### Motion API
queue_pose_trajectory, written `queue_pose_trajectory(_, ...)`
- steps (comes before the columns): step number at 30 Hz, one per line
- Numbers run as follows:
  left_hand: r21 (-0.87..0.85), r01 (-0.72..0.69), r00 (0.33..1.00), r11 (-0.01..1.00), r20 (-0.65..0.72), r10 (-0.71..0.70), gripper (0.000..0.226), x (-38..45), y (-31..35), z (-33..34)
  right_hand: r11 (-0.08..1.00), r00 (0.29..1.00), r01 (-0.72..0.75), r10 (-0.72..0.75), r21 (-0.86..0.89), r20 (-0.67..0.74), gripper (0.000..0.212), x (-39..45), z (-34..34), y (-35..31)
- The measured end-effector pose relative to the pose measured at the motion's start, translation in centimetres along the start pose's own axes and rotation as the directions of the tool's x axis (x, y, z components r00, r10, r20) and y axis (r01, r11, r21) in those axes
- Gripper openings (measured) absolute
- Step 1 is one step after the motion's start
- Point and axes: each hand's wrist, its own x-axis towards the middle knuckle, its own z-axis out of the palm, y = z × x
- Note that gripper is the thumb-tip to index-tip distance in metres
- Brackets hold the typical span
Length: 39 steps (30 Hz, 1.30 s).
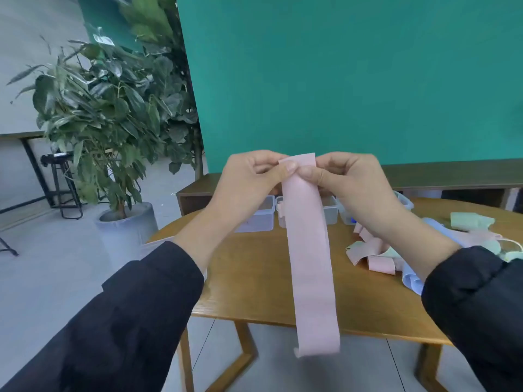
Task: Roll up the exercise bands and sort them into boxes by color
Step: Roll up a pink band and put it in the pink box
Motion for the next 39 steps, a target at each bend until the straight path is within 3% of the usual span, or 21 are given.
queue_pose_trajectory(7, -0.042, 0.057, 0.991, 0.997, -0.114, -0.062, 0.013, 0.5, 2.0, -0.6, 0.98, 0.976, -0.197, 0.193, 0.035, 0.098, 0.032, 0.2, -0.5, -2.1)
queue_pose_trajectory(20, -0.005, 0.005, 0.993, 1.0, -0.116, -0.005, 0.008, 0.4, 2.2, -0.6, 0.99, 0.989, -0.13, 0.133, -0.049, 0.061, 0.036, 0.1, -0.4, -1.4)
queue_pose_trajectory(25, 0.025, 0.094, 0.995, 0.995, 0.019, -0.095, 0.013, 0.5, 2.0, -0.7, 0.992, 0.991, -0.107, 0.112, -0.062, 0.079, 0.023, 0.1, 0.0, -0.7)
queue_pose_trajectory(31, -0.011, 0.087, 0.994, 0.996, -0.066, -0.087, 0.007, 1.0, 1.2, -1.3, 0.997, 0.997, -0.076, 0.076, -0.003, -0.033, 0.036, -1.1, 0.8, 0.2)
queue_pose_trajectory(35, -0.029, 0.093, 0.993, 0.995, -0.069, -0.095, 0.011, 1.3, 0.9, -1.6, 0.998, 0.998, -0.059, 0.059, -0.021, -0.03, 0.025, -1.7, 1.3, 1.3)
queue_pose_trajectory(39, -0.028, 0.087, 0.993, 0.996, -0.082, -0.089, 0.013, 1.5, 0.8, -1.2, 0.996, 0.979, -0.023, 0.005, -0.083, -0.205, 0.011, -1.9, 1.9, 1.8)
